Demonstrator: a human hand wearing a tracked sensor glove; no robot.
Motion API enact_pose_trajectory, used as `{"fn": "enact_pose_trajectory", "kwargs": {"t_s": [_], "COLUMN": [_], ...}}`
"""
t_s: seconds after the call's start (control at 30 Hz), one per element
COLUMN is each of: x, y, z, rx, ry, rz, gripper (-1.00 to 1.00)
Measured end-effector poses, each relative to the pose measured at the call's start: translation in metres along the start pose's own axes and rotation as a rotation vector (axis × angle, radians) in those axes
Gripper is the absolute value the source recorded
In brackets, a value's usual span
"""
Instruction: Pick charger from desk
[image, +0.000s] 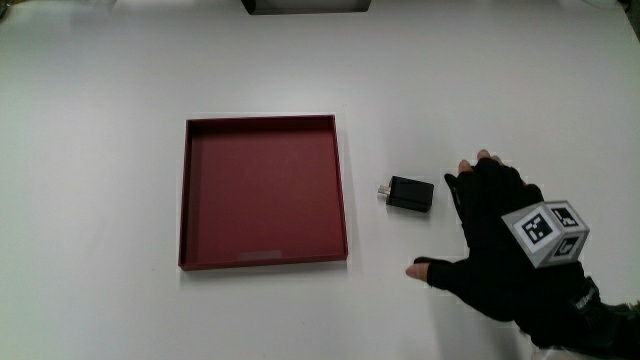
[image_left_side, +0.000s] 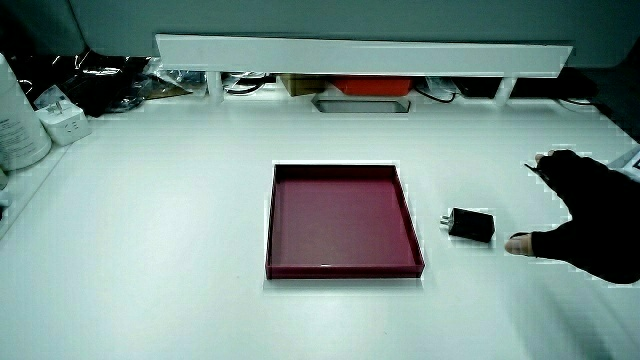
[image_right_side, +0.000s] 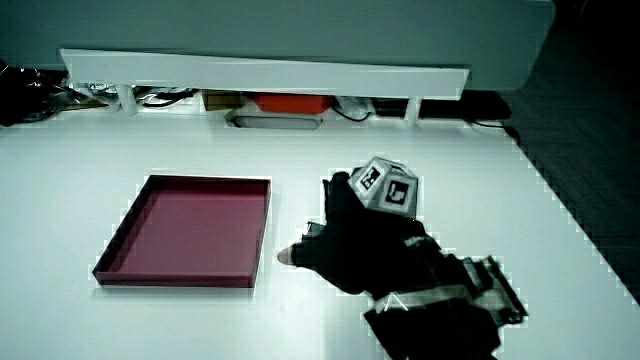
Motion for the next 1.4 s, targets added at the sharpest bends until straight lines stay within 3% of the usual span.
{"fn": "enact_pose_trajectory", "kwargs": {"t_s": [0.1,0.13,0.2,0.3,0.33,0.37,0.43,0.77,1.4], "x": [0.004,-0.002,-0.002,0.002,0.000,0.002,0.001,0.021,0.042], "y": [0.013,0.014,0.022,0.036,0.039,0.044,0.051,0.091,0.120], "z": [0.002,0.005,0.006,0.002,0.003,0.001,0.000,-0.021,-0.054], "rx": [-0.007,-0.033,-0.036,-0.062,-0.072,-0.079,-0.094,-0.165,-0.233], "ry": [-0.009,0.016,0.026,0.020,0.024,0.020,0.031,0.036,0.055], "rz": [-0.018,-0.003,0.010,-0.032,-0.015,-0.040,-0.034,-0.117,-0.173], "gripper": [0.00,0.00,0.00,0.00,0.00,0.00,0.00,0.00,0.00]}}
